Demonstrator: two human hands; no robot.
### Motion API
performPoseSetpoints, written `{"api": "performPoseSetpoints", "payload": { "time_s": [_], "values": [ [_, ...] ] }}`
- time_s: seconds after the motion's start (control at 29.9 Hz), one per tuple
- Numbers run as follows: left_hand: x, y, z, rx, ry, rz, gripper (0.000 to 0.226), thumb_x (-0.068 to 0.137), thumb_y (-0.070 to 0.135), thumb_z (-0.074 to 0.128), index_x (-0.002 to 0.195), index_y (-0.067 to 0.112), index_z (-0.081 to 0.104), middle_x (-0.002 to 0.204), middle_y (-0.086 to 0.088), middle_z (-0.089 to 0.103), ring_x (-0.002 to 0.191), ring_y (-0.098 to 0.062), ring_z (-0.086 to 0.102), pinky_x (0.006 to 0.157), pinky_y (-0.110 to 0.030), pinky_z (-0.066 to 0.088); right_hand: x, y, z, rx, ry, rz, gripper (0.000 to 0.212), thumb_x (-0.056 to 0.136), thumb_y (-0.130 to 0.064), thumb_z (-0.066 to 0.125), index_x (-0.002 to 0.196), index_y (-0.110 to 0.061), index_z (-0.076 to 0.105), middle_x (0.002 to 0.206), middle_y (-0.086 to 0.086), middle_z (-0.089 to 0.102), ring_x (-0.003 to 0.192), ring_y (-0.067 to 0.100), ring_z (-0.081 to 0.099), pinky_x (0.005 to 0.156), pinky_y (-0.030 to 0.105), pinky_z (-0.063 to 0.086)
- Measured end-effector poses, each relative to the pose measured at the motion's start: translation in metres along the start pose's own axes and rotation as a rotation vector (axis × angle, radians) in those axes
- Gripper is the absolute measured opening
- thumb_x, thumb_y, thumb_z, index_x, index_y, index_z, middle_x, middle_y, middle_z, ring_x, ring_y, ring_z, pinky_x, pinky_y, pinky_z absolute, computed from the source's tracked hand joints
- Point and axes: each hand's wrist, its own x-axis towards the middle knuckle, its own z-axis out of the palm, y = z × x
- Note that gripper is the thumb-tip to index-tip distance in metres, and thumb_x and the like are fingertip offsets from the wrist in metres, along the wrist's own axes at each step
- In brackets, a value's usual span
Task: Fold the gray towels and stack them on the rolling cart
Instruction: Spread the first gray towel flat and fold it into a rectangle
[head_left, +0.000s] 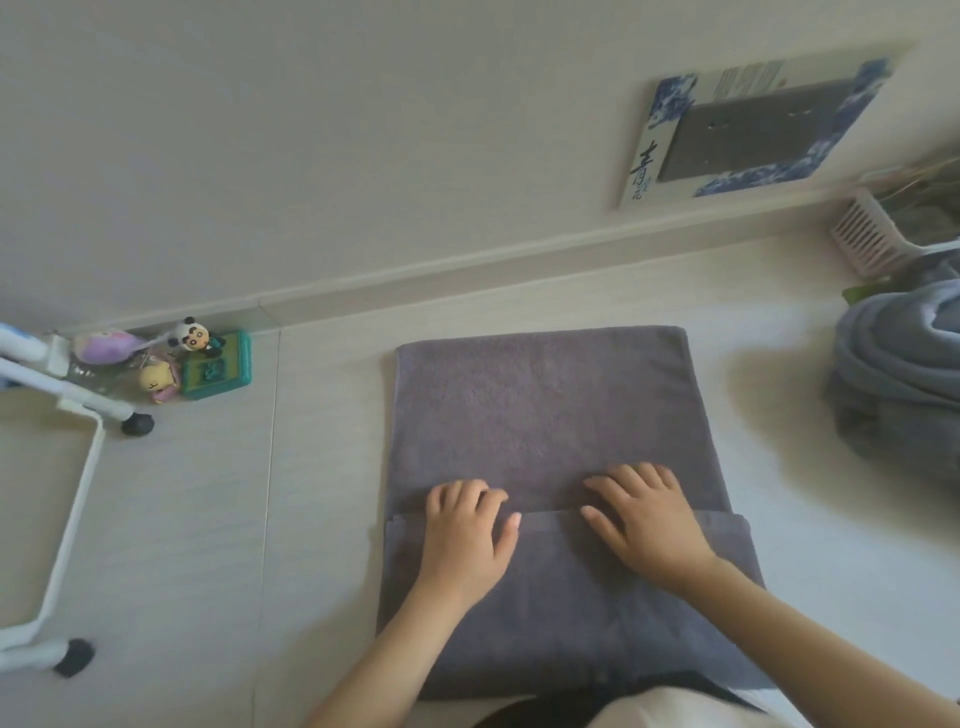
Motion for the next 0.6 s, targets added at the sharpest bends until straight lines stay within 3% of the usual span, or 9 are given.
{"api": "performPoseSetpoints", "payload": {
  "time_s": [0.13,0.27,0.43,0.5,0.6],
  "values": [
    [-0.015,-0.025,-0.001,0.061,-0.015,0.027,0.031,0.085,0.047,0.047,0.073,0.019,0.053,0.078,0.001,0.049,0.074,-0.021,0.046,0.069,-0.031,0.035,-0.016,0.018,-0.002,0.023,-0.122,-0.003,0.038,0.085,-0.056,0.037,0.084,-0.025,0.059,0.076,-0.007,0.062,0.071,0.021,0.058,0.066,0.035,0.044],
    [-0.014,-0.037,-0.010,0.038,-0.007,0.139,0.036,0.089,0.042,0.046,0.066,0.015,0.051,0.073,0.000,0.052,0.069,-0.022,0.050,0.065,-0.030,0.034,-0.012,0.018,-0.013,-0.050,-0.238,-0.029,0.034,0.095,-0.048,0.039,0.101,-0.021,0.059,0.105,-0.003,0.061,0.104,0.022,0.052,0.089,0.034,0.035],
    [-0.005,-0.041,-0.024,0.055,-0.092,0.100,0.046,0.086,0.043,0.044,0.051,0.014,0.048,0.061,0.000,0.049,0.059,-0.023,0.054,0.049,-0.029,0.044,-0.008,0.008,-0.017,-0.116,-0.206,0.095,0.035,0.098,-0.048,0.032,0.102,-0.021,0.054,0.112,-0.004,0.064,0.108,0.021,0.053,0.087,0.031,0.033],
    [0.001,-0.036,-0.029,0.090,-0.190,0.053,0.048,0.089,0.043,0.046,0.054,0.011,0.054,0.067,-0.003,0.053,0.066,-0.025,0.057,0.054,-0.029,0.044,-0.006,0.004,-0.014,-0.166,-0.205,0.119,0.037,0.098,-0.048,0.029,0.102,-0.021,0.054,0.113,-0.005,0.064,0.107,0.020,0.053,0.087,0.031,0.033],
    [0.011,-0.030,-0.035,0.083,-0.277,-0.055,0.042,0.096,0.041,0.046,0.077,0.006,0.059,0.094,-0.008,0.056,0.088,-0.028,0.056,0.069,-0.035,0.040,-0.003,0.000,-0.016,-0.193,-0.188,0.161,0.037,0.099,-0.048,0.028,0.102,-0.021,0.053,0.114,-0.004,0.064,0.108,0.021,0.053,0.087,0.031,0.033]
  ]
}}
